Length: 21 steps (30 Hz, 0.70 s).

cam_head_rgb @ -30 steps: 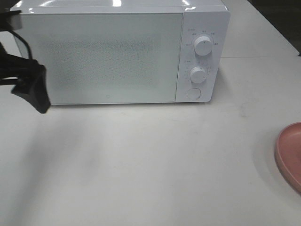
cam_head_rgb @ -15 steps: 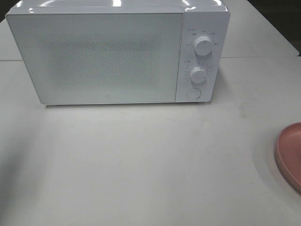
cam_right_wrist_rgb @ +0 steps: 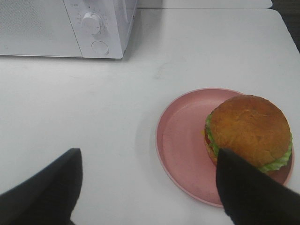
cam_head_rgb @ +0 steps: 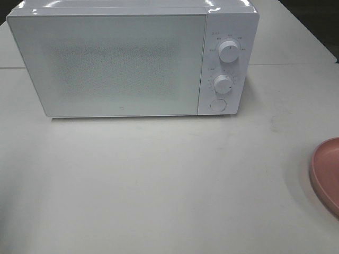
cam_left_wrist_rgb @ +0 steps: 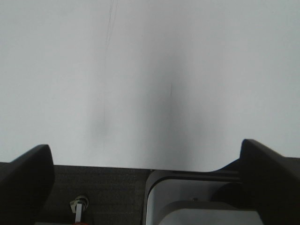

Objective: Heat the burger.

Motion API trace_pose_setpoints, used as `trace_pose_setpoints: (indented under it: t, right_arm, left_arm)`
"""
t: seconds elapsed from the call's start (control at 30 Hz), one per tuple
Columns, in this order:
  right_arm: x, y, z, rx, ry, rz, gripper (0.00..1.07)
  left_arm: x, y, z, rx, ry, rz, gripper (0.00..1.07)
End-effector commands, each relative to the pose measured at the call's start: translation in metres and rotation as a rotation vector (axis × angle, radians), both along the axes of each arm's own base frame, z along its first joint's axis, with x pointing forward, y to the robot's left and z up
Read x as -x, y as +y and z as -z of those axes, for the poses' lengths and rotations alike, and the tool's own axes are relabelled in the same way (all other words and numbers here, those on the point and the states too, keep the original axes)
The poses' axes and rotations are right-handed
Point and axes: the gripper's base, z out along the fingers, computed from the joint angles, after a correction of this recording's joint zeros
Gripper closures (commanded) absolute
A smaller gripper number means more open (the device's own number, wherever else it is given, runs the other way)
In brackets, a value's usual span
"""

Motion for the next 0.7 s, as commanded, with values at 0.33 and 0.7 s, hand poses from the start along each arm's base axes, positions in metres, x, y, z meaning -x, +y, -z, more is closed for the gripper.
trace_pose_setpoints:
  t: [0.33,0.7]
  right_arm:
    - [0.003,-0.001,0.001,0.003,-0.029,0.001,0.32]
    - [0.003,-0.001,0.001,0.003,-0.029,0.001,0.32]
  left_arm:
    - [0.047,0.002,-0.008,-0.044,-0.204,-0.004,0.07]
    - [0.091,0.000,-0.023,-0.058,-0.507,-0.010,0.07]
